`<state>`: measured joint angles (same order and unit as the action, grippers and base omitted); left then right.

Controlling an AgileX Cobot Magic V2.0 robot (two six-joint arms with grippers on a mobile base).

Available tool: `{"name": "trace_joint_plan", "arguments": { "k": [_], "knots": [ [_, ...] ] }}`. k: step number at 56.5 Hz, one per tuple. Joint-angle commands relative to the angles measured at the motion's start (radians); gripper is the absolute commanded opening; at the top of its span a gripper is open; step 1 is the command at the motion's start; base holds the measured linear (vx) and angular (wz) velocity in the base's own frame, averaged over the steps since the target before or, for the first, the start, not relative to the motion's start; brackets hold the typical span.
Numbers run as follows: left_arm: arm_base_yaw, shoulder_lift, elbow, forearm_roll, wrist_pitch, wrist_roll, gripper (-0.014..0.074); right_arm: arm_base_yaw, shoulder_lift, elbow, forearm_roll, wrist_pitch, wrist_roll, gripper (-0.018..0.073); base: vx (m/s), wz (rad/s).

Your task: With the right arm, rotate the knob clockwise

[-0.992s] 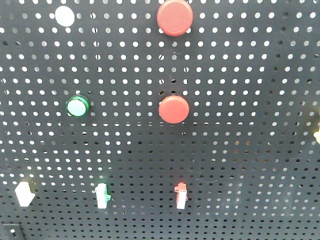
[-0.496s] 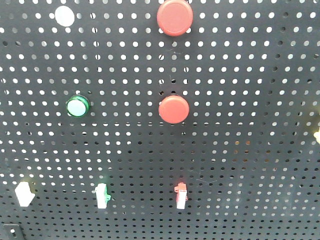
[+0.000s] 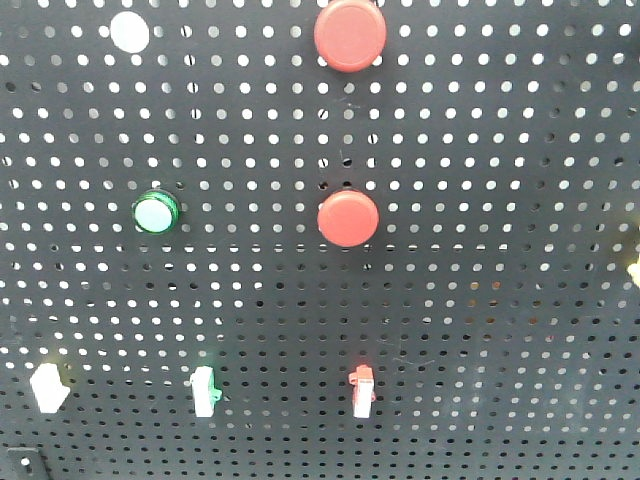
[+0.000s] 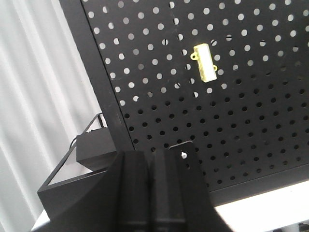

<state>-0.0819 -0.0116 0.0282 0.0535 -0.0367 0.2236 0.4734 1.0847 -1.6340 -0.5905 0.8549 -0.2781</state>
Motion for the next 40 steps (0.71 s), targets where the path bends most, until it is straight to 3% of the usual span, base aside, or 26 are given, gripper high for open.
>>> {"name": "trace_joint_plan", "arguments": {
  "k": [1, 9, 19, 26, 33, 40],
  "knots": [
    [-0.008, -0.017, 0.033, -0.005, -0.076, -0.004, -0.0006, 0.001, -0.007, -0.027, -0.042, -0.095, 0.000, 0.0283, 0.00, 0.00],
    [-0.008, -0.017, 0.033, -0.005, -0.076, -0.004, -0.0006, 0.001, -0.007, -0.027, -0.053, -0.108, 0.006, 0.0239, 0.00, 0.00],
    [-0.008, -0.017, 0.033, -0.005, -0.076, -0.004, -0.0006, 0.001, -0.003, -0.027, -0.085, -0.109, 0.069, 0.0109, 0.00, 0.00],
    [-0.008, -0.017, 0.033, -0.005, -0.076, -0.004, -0.0006, 0.001, -0.001, -0.027, -0.094, -0.109, 0.190, -0.0015, 0.00, 0.00],
    [-0.008, -0.017, 0.033, -0.005, -0.076, -0.004, -0.0006, 0.001, -0.001, -0.027, -0.085, -0.111, 0.331, -0.0011, 0.00, 0.00],
    [-0.008, -0.017, 0.033, -0.005, -0.076, -0.004, -0.0006, 0.001, -0.001, -0.027, -0.074, -0.123, 0.541, -0.0008, 0.00, 0.00]
  ]
}}
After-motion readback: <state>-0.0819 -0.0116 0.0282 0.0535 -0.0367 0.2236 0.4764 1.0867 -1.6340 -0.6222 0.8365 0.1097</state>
